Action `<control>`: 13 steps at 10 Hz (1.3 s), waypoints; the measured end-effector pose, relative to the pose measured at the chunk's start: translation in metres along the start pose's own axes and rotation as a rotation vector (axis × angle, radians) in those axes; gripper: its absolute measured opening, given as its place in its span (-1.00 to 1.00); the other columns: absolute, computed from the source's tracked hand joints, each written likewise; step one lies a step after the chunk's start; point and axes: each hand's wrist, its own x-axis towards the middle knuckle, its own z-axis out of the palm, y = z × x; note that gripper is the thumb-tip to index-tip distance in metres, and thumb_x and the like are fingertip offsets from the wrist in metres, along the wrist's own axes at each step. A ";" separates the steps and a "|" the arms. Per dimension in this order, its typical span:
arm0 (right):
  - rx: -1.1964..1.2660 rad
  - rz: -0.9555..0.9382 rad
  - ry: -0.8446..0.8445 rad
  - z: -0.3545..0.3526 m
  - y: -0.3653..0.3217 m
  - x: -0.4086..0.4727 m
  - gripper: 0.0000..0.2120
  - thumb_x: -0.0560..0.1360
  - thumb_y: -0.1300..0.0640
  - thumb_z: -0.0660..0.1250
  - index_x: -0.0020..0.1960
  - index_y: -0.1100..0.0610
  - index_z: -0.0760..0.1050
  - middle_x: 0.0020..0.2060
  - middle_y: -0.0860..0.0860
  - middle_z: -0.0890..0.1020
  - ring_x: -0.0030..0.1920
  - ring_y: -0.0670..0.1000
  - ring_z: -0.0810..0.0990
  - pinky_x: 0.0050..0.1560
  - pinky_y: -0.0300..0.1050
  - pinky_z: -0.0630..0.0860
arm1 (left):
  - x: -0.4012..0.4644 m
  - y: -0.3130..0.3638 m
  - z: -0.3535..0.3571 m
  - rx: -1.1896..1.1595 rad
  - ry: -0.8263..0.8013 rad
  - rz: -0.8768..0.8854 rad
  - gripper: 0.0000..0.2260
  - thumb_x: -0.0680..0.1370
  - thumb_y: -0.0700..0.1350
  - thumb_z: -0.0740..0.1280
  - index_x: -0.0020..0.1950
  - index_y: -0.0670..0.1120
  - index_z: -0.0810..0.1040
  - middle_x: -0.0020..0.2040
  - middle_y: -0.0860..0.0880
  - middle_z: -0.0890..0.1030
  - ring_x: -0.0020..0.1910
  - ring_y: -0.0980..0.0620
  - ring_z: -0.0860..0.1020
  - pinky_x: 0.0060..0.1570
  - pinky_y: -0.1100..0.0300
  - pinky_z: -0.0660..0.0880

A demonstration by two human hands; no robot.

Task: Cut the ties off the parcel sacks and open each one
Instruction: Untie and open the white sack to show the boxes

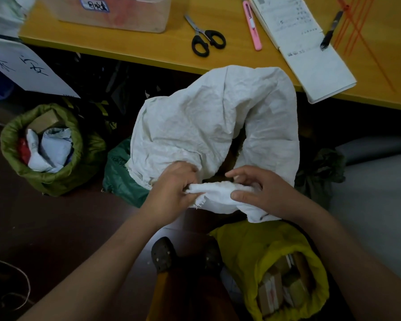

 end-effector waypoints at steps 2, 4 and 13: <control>-0.317 0.173 -0.136 0.003 0.019 0.010 -0.61 0.36 -0.33 0.38 0.11 -0.21 0.47 0.12 -0.31 0.54 0.18 -0.24 0.46 0.29 -0.04 0.39 | -0.009 0.002 0.009 0.377 0.018 0.338 -0.88 0.45 -0.38 0.26 -0.10 -0.19 0.47 -0.13 -0.19 0.58 -0.19 -0.10 0.59 0.04 0.00 0.55; -0.284 -0.077 -0.006 0.012 0.030 0.011 -0.65 0.42 -0.10 0.45 -0.28 0.05 0.34 -0.42 -0.16 0.42 -0.37 -0.17 0.39 -0.31 -0.32 0.33 | -0.014 0.001 0.017 0.431 -0.029 0.089 -0.76 0.35 -0.30 0.46 -0.11 -0.16 0.44 -0.18 -0.06 0.49 -0.40 0.00 0.41 -0.60 0.14 0.34; -0.330 -0.237 0.515 0.013 0.031 0.013 -0.64 0.46 0.25 0.44 -0.27 -0.03 0.29 -0.34 -0.13 0.38 -0.32 -0.17 0.37 -0.20 -0.39 0.31 | 0.017 -0.002 0.009 0.474 0.137 -0.066 -0.78 0.38 -0.22 0.50 -0.19 -0.25 0.47 -0.41 -0.13 0.53 -0.52 -0.17 0.50 -0.51 0.17 0.28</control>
